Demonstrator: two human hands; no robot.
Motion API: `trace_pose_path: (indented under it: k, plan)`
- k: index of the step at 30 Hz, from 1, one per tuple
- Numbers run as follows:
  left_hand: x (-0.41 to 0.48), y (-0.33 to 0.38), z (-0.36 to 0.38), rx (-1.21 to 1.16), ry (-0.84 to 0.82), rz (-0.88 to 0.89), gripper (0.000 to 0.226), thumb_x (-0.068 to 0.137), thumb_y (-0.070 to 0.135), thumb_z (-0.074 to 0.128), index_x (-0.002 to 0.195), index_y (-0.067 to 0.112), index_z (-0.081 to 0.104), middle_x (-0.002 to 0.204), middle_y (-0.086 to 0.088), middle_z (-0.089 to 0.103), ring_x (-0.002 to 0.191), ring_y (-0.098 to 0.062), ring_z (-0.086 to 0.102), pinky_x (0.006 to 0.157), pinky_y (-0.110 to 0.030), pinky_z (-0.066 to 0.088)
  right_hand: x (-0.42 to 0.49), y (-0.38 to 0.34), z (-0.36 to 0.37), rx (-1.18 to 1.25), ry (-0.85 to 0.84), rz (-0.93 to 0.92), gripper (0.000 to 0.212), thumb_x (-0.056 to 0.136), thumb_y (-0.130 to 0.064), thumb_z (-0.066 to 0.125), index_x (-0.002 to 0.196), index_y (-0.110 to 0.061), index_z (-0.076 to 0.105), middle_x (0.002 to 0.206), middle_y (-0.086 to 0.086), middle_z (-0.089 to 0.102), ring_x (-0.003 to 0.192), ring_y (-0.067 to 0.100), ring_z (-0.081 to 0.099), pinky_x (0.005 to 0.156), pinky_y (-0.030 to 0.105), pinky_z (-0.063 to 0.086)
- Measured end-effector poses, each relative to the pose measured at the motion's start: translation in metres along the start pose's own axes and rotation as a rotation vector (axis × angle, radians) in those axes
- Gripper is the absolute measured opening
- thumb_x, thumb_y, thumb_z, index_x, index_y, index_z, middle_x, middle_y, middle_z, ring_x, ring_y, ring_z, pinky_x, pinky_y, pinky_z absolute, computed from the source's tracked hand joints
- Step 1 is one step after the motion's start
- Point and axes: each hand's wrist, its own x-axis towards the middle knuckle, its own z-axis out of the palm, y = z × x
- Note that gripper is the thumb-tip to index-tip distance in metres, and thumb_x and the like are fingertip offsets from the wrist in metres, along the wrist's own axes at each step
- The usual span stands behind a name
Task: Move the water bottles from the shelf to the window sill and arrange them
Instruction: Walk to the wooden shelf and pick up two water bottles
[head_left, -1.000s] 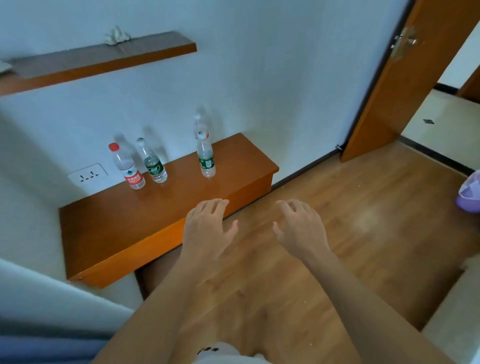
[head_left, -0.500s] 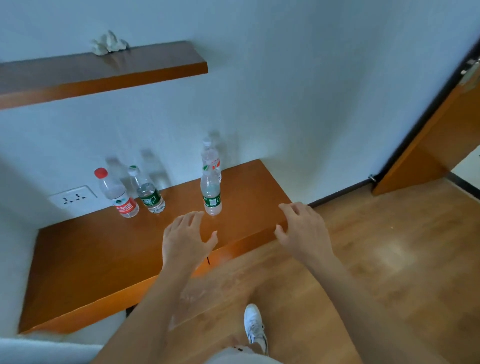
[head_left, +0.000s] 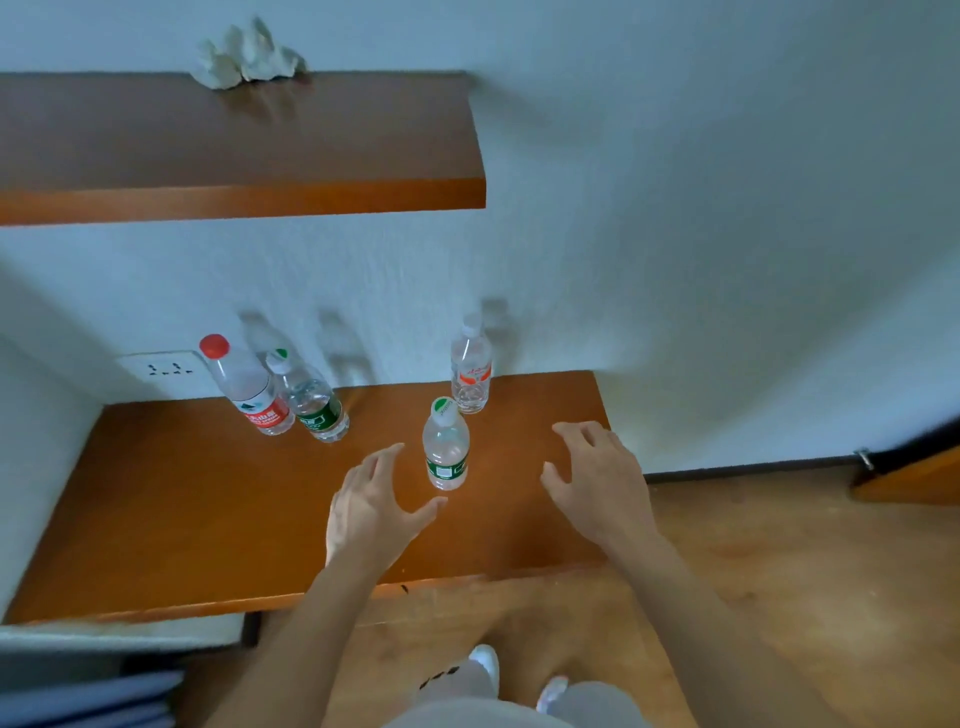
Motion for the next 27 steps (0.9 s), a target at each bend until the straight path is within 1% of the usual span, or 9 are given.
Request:
trace_pose_path:
  k: [3,9,12,16,19,22,24,26,27]
  plan:
    - [0.007,0.006,0.016,-0.132,0.015,-0.073,0.094,0.067,0.072,0.070,0.143,0.032,0.034,0.144,0.001,0.050,0.130,-0.022,0.047,0.099,-0.046,0.051,0.031,0.003,0.009,0.058,-0.057,-0.052,0.052,0.094,-0.044,0.058,0.142,-0.025,0.051,0.139,-0.001,0.056,0.125,0.018,0.055,0.102,0.032,0.047]
    - [0.029,0.034,0.047,-0.468,0.047,-0.335,0.106,0.058,0.071,0.077,0.145,0.040,0.025,0.152,0.007,0.039,0.136,-0.016,0.041,0.106,-0.045,0.046,0.098,0.008,0.034,0.287,-0.181,-0.074,0.056,0.091,-0.047,0.063,0.142,-0.029,0.045,0.140,-0.003,0.053,0.126,0.017,0.052,0.101,0.037,0.050]
    - [0.041,0.046,0.059,-0.605,0.093,-0.446,0.109,0.055,0.066,0.083,0.144,0.044,0.023,0.150,0.009,0.040,0.136,-0.014,0.040,0.108,-0.044,0.043,0.130,0.008,0.050,0.429,-0.234,-0.074,0.066,0.086,-0.046,0.072,0.143,-0.028,0.045,0.141,-0.004,0.053,0.128,0.015,0.051,0.103,0.032,0.045]
    - [0.052,0.050,0.072,-0.666,0.131,-0.467,0.109,0.055,0.060,0.086,0.143,0.045,0.025,0.148,0.011,0.041,0.134,-0.012,0.040,0.109,-0.044,0.042,0.172,0.008,0.075,0.572,-0.296,-0.105,0.082,0.075,-0.049,0.082,0.144,-0.026,0.043,0.140,-0.005,0.053,0.129,0.011,0.049,0.102,0.027,0.039]
    - [0.057,0.052,0.078,-0.724,0.162,-0.445,0.107,0.054,0.060,0.086,0.142,0.044,0.028,0.144,0.012,0.044,0.131,-0.013,0.045,0.107,-0.039,0.045,0.195,0.001,0.089,0.689,-0.318,-0.089,0.090,0.067,-0.049,0.089,0.142,-0.029,0.043,0.138,-0.009,0.053,0.126,0.007,0.049,0.104,0.030,0.041]
    - [0.062,0.052,0.081,-0.767,0.158,-0.418,0.099,0.055,0.059,0.086,0.139,0.040,0.036,0.134,0.015,0.051,0.123,-0.012,0.052,0.102,-0.034,0.050,0.212,-0.006,0.101,0.767,-0.368,-0.103,0.087,0.063,-0.038,0.094,0.135,-0.039,0.046,0.134,-0.016,0.055,0.124,0.006,0.051,0.103,0.029,0.042]
    - [0.065,0.052,0.082,-0.765,0.141,-0.410,0.087,0.058,0.053,0.087,0.132,0.038,0.043,0.123,0.017,0.057,0.115,-0.010,0.056,0.097,-0.033,0.054,0.221,-0.010,0.107,0.783,-0.411,-0.112,0.080,0.061,-0.033,0.095,0.123,-0.050,0.047,0.125,-0.022,0.059,0.119,0.004,0.055,0.096,0.024,0.045]
    - [0.067,0.051,0.083,-0.749,0.127,-0.408,0.075,0.061,0.050,0.088,0.124,0.037,0.049,0.112,0.018,0.061,0.109,-0.008,0.059,0.091,-0.034,0.056,0.227,-0.013,0.117,0.761,-0.439,-0.125,0.076,0.059,-0.036,0.095,0.117,-0.050,0.049,0.117,-0.019,0.062,0.111,0.006,0.060,0.089,0.023,0.049]
    - [0.068,0.051,0.083,-0.744,0.128,-0.408,0.072,0.062,0.049,0.088,0.122,0.037,0.050,0.109,0.018,0.062,0.107,-0.008,0.059,0.089,-0.033,0.057,0.229,-0.015,0.121,0.748,-0.453,-0.131,0.075,0.057,-0.043,0.095,0.118,-0.046,0.050,0.114,-0.016,0.064,0.108,0.009,0.063,0.089,0.027,0.052]
